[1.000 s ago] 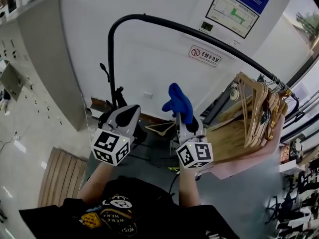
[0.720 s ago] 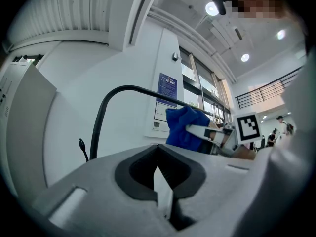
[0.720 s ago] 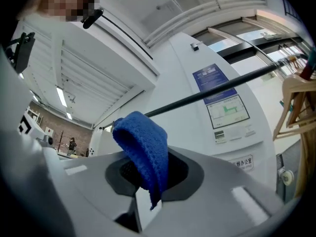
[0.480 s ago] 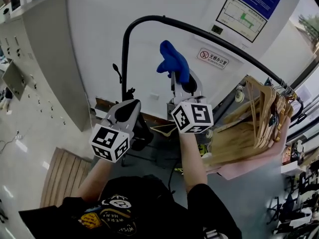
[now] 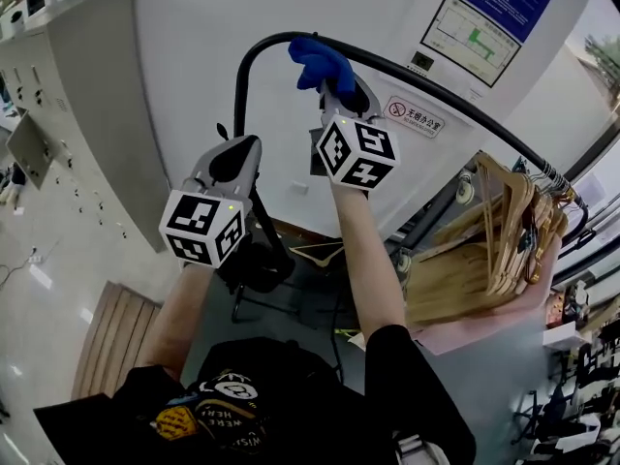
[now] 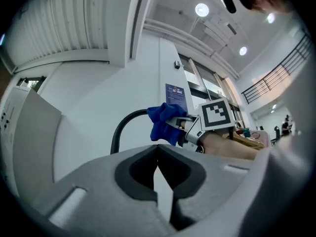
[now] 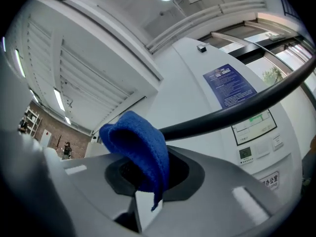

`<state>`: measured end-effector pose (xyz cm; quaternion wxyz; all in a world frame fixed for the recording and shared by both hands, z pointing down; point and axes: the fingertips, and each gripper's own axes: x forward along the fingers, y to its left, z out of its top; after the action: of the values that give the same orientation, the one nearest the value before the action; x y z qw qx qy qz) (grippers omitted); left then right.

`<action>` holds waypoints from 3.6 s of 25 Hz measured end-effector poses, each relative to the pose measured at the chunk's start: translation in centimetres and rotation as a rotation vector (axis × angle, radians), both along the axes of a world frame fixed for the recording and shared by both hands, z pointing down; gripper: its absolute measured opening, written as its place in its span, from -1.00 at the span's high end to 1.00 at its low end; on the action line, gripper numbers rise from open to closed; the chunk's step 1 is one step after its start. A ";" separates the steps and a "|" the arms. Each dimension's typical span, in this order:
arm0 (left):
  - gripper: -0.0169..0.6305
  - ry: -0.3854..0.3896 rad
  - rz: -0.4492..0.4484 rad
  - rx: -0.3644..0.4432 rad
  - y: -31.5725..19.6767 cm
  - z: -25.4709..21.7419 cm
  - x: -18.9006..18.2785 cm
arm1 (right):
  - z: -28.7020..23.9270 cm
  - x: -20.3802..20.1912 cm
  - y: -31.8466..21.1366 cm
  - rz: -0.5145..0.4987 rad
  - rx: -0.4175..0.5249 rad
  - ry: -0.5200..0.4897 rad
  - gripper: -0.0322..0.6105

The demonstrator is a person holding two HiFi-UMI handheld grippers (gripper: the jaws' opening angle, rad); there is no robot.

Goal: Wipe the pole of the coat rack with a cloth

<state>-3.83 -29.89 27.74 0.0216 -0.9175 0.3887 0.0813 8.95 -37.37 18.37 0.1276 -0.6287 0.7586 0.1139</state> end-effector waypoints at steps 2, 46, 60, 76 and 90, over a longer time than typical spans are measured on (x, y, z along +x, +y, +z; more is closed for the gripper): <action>0.94 -0.006 0.009 0.013 0.2 -0.6 0.8 | -0.7 1.5 0.7 0.004 0.027 -0.032 0.70; 0.94 0.000 -0.068 0.024 0.8 -0.9 1.9 | 0.5 8.8 -2.1 -0.056 -0.086 -0.148 0.71; 0.94 0.022 -0.041 -0.008 0.9 -0.8 0.2 | 0.4 5.1 -2.9 -0.119 -0.113 -0.163 0.71; 0.94 0.034 0.391 -0.038 4.2 0.1 19.2 | -0.1 35.8 15.1 0.433 -0.048 -0.288 0.71; 0.94 0.060 0.372 -0.043 4.8 -0.1 17.4 | 0.1 30.6 12.0 0.341 -0.067 -0.294 0.72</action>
<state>13.60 -25.14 27.63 -0.0249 -0.9710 0.2144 0.1030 39.55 -25.41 18.45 0.1948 -0.7614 0.6181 0.0158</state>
